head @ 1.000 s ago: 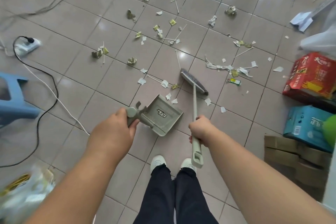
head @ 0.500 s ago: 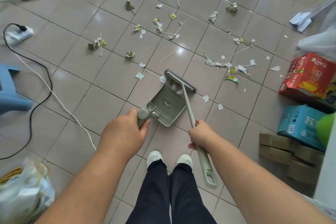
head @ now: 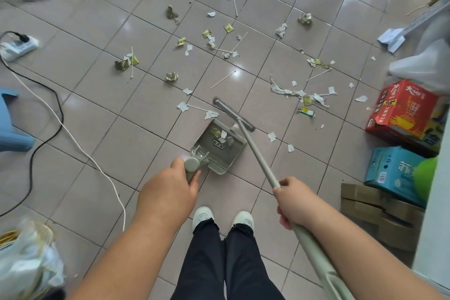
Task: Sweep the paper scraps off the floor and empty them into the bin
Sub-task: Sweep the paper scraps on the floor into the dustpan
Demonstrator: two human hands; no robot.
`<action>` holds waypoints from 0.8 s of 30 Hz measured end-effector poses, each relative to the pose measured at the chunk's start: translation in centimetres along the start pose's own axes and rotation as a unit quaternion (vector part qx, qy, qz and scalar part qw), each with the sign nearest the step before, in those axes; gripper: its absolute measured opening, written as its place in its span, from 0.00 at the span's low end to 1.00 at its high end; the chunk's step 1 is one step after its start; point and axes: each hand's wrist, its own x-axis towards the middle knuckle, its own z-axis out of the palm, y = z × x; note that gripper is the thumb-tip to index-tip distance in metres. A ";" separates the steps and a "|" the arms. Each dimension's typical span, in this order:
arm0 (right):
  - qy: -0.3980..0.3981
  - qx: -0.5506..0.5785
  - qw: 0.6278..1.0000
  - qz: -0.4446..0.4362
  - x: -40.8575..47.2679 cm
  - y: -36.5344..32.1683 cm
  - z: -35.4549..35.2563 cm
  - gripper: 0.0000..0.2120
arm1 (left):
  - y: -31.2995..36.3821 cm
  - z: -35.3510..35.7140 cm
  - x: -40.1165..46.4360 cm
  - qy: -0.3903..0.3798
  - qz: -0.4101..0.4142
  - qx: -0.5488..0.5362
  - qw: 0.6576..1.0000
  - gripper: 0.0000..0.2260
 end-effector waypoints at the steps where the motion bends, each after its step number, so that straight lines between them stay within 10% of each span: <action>1: 0.010 -0.023 1.000 -0.013 0.5 -0.6 0.3 0.17 | -0.3 0.0 -0.3 0.004 -0.004 -0.001 1.000 0.13; 24: -0.018 -0.084 0.996 -0.030 -0.1 -1.4 3.6 0.13 | -4.5 -0.8 -1.7 0.017 -0.047 -0.027 0.998 0.14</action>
